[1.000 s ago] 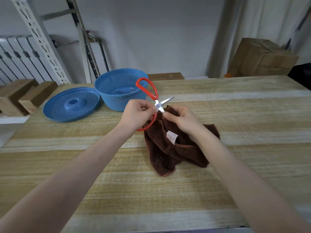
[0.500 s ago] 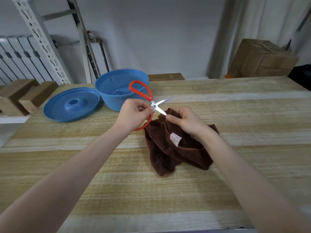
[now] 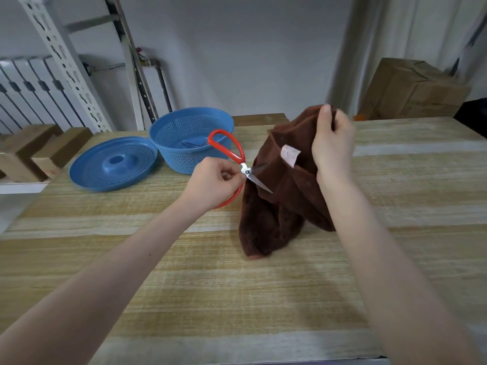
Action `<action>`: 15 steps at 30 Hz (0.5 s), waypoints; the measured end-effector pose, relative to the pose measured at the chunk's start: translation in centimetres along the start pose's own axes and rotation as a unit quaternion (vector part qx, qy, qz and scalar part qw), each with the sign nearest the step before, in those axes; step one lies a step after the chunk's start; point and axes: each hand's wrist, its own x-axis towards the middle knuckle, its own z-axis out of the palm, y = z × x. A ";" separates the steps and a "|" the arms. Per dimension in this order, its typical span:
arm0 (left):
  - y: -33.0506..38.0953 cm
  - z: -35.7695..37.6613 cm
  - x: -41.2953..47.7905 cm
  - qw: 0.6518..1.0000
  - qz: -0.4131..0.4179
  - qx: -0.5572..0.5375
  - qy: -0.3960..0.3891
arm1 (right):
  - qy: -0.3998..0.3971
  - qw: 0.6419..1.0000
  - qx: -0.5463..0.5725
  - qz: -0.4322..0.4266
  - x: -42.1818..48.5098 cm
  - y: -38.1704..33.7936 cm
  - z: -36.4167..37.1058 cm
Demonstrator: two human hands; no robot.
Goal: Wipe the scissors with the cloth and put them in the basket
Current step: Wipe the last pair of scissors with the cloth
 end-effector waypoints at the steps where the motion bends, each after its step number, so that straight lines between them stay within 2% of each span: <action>1: 0.0 -0.1 -0.1 1.000 0.002 0.000 -0.002 | 0.035 0.999 0.008 -0.011 0.3 -0.2 -0.2; 3: -0.1 -0.5 -0.1 1.000 0.005 -0.007 -0.010 | 0.110 0.993 0.038 -0.021 0.7 -0.7 -0.6; 5: -0.2 -0.4 0.0 1.000 0.013 -0.008 -0.024 | 0.106 0.993 0.041 -0.038 0.1 -1.3 0.0; 6: -0.3 -0.2 0.1 0.999 0.015 -0.006 -0.030 | 0.058 0.996 0.021 -0.057 -0.8 -1.5 0.9; 8: -0.2 0.1 0.3 0.999 0.015 -0.012 -0.029 | -0.128 0.987 -0.055 -0.085 -3.1 -1.4 2.4; 10: -0.3 0.4 0.2 0.999 0.020 -0.024 -0.025 | -0.303 0.934 -0.171 -0.077 -4.4 -0.6 2.9; 11: -0.3 0.5 0.1 0.999 0.024 -0.029 -0.025 | -0.353 0.908 -0.217 -0.065 -4.5 -0.2 2.7; 13: -0.4 0.6 -0.3 0.999 0.023 -0.035 -0.018 | -0.402 0.876 -0.257 -0.065 -4.1 0.3 2.3; 15: -0.4 0.6 -0.4 0.999 0.027 -0.030 -0.010 | -0.409 0.873 -0.257 -0.072 -3.8 0.1 2.0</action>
